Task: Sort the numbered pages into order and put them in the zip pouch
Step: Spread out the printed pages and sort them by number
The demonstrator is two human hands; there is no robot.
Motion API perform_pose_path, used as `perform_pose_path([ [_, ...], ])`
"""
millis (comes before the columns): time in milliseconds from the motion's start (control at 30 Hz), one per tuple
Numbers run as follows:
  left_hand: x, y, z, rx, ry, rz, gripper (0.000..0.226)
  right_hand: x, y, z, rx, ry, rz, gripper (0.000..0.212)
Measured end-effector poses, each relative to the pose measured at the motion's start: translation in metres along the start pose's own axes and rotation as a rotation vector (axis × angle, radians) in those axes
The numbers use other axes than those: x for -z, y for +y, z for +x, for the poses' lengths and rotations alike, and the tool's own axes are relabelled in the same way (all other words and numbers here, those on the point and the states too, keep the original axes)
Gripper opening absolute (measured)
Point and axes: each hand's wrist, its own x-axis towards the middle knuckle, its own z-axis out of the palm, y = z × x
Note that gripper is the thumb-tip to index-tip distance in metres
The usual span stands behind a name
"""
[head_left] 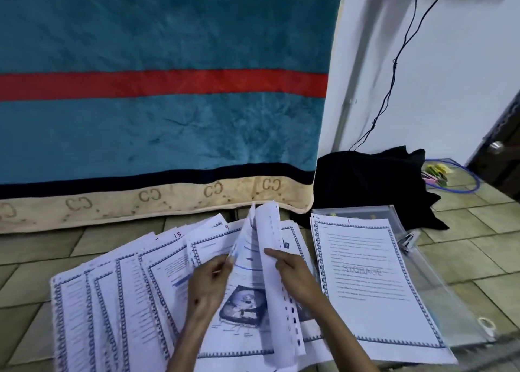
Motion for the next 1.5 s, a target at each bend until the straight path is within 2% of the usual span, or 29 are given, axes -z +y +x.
perform_pose_path([
  [67,-0.016,0.003,-0.002,0.031,-0.074,-0.104,0.032,-0.004,0.003,0.001,0.032,-0.117,-0.014,0.047],
  [133,-0.021,-0.001,-0.001,0.101,-0.064,-0.105,0.036,-0.011,0.009,0.002,0.036,-0.200,0.067,0.048],
  [167,-0.020,-0.004,0.000,0.133,-0.056,-0.097,0.036,-0.011,0.012,0.001,0.000,-0.167,0.162,0.046],
  [200,-0.018,-0.007,0.002,0.162,-0.049,-0.111,0.036,-0.008,0.015,0.000,-0.028,-0.041,0.195,0.044],
  [233,-0.017,-0.010,0.005,0.188,-0.050,-0.143,0.035,-0.002,0.020,0.002,-0.041,0.148,0.125,0.045],
  [300,-0.014,-0.015,0.008,0.230,-0.052,-0.190,0.037,0.017,0.032,0.006,-0.142,0.398,-0.332,0.054],
  [333,-0.014,-0.018,0.009,0.249,-0.057,-0.203,0.040,0.026,0.039,0.005,-0.235,0.421,-0.548,0.059],
  [400,-0.015,-0.022,0.012,0.268,-0.076,-0.221,0.047,0.039,0.047,0.003,-0.388,0.369,-0.680,0.058],
  [467,-0.016,-0.024,0.012,0.263,-0.084,-0.239,0.052,0.045,0.051,0.002,-0.409,0.357,-0.570,0.037],
  [533,-0.017,-0.027,0.013,0.264,-0.087,-0.252,0.054,0.053,0.052,0.003,-0.364,0.448,-0.432,0.012],
  [633,-0.017,-0.031,0.016,0.277,-0.096,-0.264,0.052,0.071,0.055,0.003,-0.302,0.591,-0.240,0.032],
  [667,-0.017,-0.031,0.017,0.281,-0.101,-0.268,0.051,0.076,0.056,0.002,-0.295,0.618,-0.189,0.032],
  [700,-0.017,-0.032,0.017,0.281,-0.104,-0.274,0.052,0.080,0.057,0.001,-0.301,0.630,-0.136,0.031],
  [833,-0.018,-0.037,0.020,0.289,-0.117,-0.310,0.055,0.088,0.066,-0.001,-0.286,0.612,-0.087,0.057],
  [1000,-0.018,-0.046,0.025,0.341,-0.128,-0.376,0.050,0.089,0.074,0.002,-0.342,0.592,-0.093,0.049],
  [1133,-0.018,-0.051,0.028,0.370,-0.128,-0.406,0.047,0.092,0.076,0.005,-0.360,0.598,-0.192,0.047],
  [1400,-0.020,-0.058,0.031,0.402,-0.124,-0.438,0.051,0.106,0.083,0.000,-0.403,0.689,-0.078,0.027],
  [1500,-0.021,-0.060,0.033,0.409,-0.133,-0.445,0.052,0.108,0.087,-0.001,-0.405,0.693,-0.067,0.029],
])
